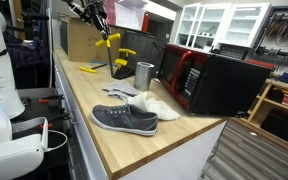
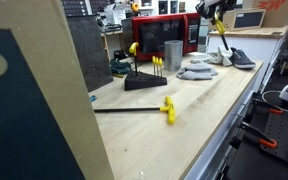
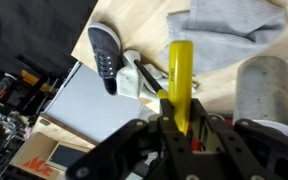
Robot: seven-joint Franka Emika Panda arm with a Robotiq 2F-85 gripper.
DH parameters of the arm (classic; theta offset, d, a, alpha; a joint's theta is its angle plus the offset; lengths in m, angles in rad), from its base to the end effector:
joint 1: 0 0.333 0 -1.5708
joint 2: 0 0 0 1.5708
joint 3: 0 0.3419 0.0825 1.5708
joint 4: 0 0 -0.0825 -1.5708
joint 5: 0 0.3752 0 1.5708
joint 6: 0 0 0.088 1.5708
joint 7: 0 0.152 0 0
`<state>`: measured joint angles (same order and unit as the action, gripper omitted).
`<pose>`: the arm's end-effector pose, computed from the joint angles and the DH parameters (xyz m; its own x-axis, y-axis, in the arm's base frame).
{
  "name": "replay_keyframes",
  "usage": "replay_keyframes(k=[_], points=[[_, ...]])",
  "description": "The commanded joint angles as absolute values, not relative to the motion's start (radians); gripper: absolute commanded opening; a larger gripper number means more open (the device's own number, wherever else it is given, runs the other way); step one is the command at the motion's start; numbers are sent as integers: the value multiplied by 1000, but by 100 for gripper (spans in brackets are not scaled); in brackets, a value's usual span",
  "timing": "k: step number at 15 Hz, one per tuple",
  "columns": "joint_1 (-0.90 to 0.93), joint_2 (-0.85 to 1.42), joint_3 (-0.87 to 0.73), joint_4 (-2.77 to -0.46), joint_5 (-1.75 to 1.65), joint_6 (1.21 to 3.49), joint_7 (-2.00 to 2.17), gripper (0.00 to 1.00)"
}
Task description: Put the objects together on the counter
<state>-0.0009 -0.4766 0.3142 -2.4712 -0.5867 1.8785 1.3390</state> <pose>0.3716 0.0561 0.4531 0.6302 -0.5482 0.5498 -0.7682 -0.5432 0.3389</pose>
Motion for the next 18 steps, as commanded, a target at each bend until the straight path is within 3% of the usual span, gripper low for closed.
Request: replay_keyframes(k=[1, 18], points=[[-13, -450, 293, -2499, -716, 1823, 1335, 6], [52, -210, 173, -2455, -1146, 1968, 1486, 6]])
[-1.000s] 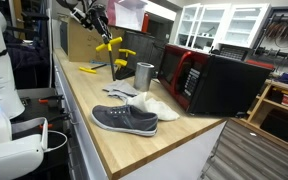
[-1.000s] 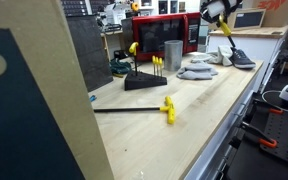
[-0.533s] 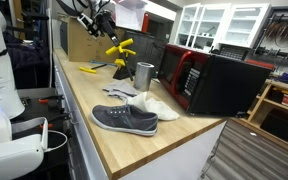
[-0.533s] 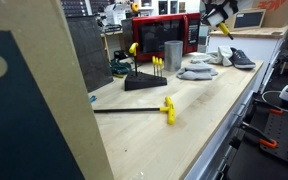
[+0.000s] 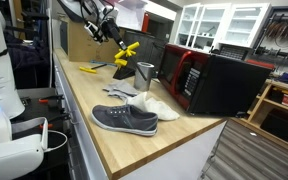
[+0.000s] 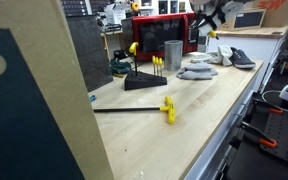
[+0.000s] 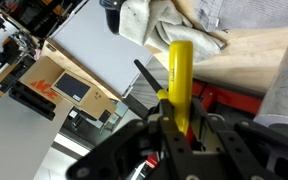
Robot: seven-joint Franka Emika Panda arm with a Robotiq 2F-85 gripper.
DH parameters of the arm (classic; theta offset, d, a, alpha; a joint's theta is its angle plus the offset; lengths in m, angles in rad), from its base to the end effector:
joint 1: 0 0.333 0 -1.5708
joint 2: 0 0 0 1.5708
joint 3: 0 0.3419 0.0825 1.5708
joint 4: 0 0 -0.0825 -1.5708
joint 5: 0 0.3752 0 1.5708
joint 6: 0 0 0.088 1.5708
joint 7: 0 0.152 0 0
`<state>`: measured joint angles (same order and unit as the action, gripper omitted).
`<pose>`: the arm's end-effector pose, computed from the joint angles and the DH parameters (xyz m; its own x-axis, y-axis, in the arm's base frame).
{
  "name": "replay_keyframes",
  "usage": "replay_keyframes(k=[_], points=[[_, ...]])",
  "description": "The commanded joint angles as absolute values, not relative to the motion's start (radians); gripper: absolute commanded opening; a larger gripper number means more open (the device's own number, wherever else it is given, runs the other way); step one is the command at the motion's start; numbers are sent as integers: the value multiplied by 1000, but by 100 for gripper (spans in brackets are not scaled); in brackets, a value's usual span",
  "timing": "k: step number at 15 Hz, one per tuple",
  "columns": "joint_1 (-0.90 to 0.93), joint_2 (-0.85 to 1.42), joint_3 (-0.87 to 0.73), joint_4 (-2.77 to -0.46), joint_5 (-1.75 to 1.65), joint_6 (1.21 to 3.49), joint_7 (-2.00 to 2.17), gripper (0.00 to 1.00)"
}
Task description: Put the objects together on the counter
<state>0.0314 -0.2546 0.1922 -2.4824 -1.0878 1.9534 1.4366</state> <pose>0.4305 0.0002 0.3992 0.7191 -0.2354 0.6539 -0.6617 -0.5193 0.5408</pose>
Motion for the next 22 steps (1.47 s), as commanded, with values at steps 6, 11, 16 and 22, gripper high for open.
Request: replay_keyframes(k=[6, 11, 16, 22], points=[[67, -104, 161, -2484, -1252, 1974, 1589, 6], [82, -19, 153, -2474, -1324, 1969, 1630, 6], [108, 22, 159, -2469, -1314, 1976, 1636, 33], [126, -28, 158, -2474, -1242, 2011, 1620, 87]])
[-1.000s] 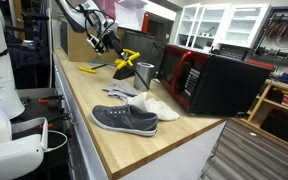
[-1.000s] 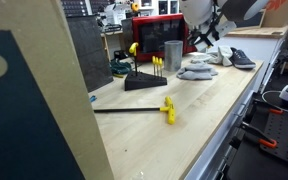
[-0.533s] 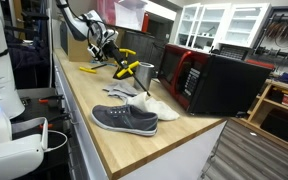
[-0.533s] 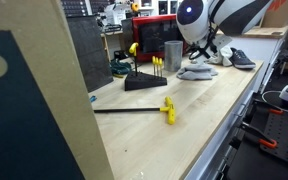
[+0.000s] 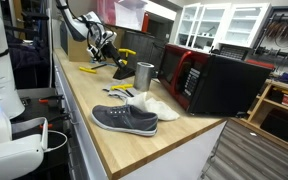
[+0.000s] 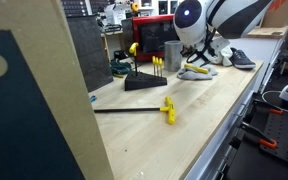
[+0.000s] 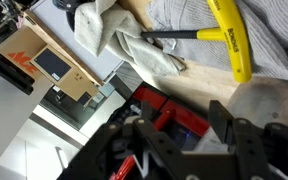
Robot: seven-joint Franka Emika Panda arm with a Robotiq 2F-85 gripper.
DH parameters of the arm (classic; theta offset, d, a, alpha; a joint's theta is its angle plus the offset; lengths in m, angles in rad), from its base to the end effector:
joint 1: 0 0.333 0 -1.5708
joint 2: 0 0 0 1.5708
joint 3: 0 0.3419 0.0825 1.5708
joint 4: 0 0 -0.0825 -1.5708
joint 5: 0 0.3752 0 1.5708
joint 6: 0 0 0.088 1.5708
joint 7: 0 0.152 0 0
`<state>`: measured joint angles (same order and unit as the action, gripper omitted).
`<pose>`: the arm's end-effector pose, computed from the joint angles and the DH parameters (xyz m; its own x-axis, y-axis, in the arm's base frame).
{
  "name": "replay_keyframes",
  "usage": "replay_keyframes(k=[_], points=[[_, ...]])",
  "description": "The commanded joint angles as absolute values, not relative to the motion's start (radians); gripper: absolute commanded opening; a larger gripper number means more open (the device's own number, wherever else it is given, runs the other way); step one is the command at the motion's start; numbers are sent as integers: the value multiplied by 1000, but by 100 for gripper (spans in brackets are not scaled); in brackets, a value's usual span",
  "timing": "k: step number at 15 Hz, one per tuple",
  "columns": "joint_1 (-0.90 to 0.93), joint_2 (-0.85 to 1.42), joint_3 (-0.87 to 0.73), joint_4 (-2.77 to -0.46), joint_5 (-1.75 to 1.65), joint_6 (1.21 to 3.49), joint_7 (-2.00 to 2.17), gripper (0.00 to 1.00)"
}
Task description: Put the objects together on the counter
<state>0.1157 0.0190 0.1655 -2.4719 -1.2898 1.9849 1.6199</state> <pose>0.4550 0.0278 0.2943 0.7857 -0.0831 0.6130 -0.5496 -0.5485 0.6301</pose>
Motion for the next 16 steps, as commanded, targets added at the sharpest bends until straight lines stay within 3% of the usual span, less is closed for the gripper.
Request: replay_keyframes(k=[1, 3, 10, 16], points=[[128, -54, 159, -2478, -1210, 2026, 1614, 94], [133, -127, 159, -2486, -1121, 2066, 1594, 100], [154, -350, 151, -2445, -816, 2152, 1540, 100], [136, -363, 111, -2410, -525, 2350, 1408, 100]])
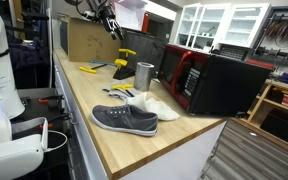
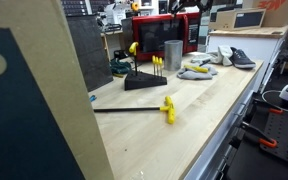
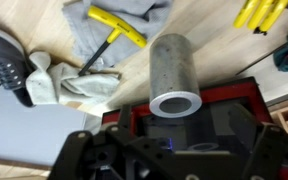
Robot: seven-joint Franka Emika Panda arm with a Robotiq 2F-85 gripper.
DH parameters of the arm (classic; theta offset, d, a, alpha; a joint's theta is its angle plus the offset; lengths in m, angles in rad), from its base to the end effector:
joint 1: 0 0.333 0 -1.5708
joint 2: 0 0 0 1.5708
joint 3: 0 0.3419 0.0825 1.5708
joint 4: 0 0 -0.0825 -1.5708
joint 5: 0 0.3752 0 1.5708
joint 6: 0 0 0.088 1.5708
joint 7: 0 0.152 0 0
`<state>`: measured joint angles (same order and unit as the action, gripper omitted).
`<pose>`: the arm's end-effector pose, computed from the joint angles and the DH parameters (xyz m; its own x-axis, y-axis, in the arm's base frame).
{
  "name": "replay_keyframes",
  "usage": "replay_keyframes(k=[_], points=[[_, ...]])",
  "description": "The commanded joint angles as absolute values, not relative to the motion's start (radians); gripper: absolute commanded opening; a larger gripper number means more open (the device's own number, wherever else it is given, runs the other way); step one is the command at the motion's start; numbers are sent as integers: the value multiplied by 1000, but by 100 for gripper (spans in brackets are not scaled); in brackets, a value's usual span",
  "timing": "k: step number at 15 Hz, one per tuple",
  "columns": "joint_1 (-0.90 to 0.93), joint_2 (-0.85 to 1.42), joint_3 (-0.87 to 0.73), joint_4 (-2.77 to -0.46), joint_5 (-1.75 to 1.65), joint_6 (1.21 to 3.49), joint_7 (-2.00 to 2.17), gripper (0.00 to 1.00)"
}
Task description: Put the objects together on the counter
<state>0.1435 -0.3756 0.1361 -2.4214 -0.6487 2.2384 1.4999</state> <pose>0.4372 0.0871 0.4629 0.5280 -0.6222 0.5780 -0.7545 -0.6561 -0.0170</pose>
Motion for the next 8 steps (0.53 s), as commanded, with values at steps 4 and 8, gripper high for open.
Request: replay_keyframes(k=[4, 8], points=[[147, -321, 94, -2377, -246, 2457, 1157, 100], [92, -337, 148, -2395, -245, 2449, 1165, 100]])
